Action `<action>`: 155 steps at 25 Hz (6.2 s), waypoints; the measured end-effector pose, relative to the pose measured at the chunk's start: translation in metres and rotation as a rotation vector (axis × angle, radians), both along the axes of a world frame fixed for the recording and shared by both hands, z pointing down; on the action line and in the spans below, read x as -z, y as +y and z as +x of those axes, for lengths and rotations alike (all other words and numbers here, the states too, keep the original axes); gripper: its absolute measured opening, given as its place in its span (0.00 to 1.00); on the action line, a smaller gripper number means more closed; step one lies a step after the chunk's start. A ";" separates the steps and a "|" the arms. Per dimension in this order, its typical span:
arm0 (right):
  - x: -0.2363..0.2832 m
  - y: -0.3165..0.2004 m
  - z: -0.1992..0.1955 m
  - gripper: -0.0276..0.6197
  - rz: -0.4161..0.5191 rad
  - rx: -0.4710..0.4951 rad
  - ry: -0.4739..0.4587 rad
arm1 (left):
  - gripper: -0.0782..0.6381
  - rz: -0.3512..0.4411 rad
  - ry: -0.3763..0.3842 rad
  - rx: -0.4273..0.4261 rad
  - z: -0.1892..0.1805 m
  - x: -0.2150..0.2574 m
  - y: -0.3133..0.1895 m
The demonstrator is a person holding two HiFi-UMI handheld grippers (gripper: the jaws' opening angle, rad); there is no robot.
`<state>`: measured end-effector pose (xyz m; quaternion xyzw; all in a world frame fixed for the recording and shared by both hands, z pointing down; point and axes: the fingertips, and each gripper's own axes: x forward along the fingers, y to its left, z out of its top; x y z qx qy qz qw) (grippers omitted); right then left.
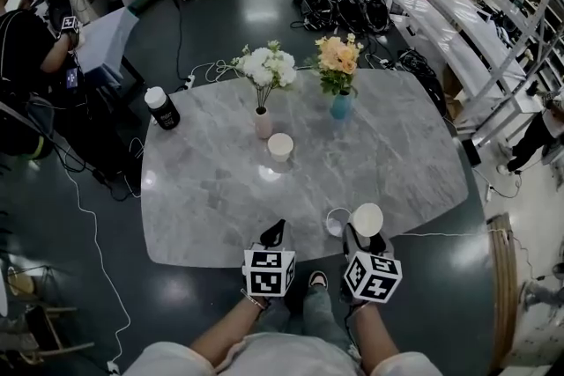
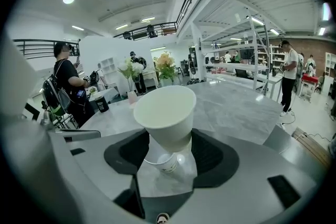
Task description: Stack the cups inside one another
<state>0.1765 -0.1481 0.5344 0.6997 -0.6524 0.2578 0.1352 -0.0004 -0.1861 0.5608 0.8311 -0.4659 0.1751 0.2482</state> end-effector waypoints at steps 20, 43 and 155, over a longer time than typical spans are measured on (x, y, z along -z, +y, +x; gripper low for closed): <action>-0.017 -0.012 -0.033 0.39 -0.046 0.059 -0.005 | 0.10 -0.032 0.001 0.036 -0.022 -0.013 -0.004; -0.023 -0.012 -0.032 0.41 -0.066 0.075 0.005 | 0.10 -0.056 0.000 0.026 -0.013 -0.021 -0.004; -0.049 -0.182 -0.162 0.19 -0.009 0.215 -0.108 | 0.10 -0.059 0.043 0.349 -0.159 -0.026 -0.077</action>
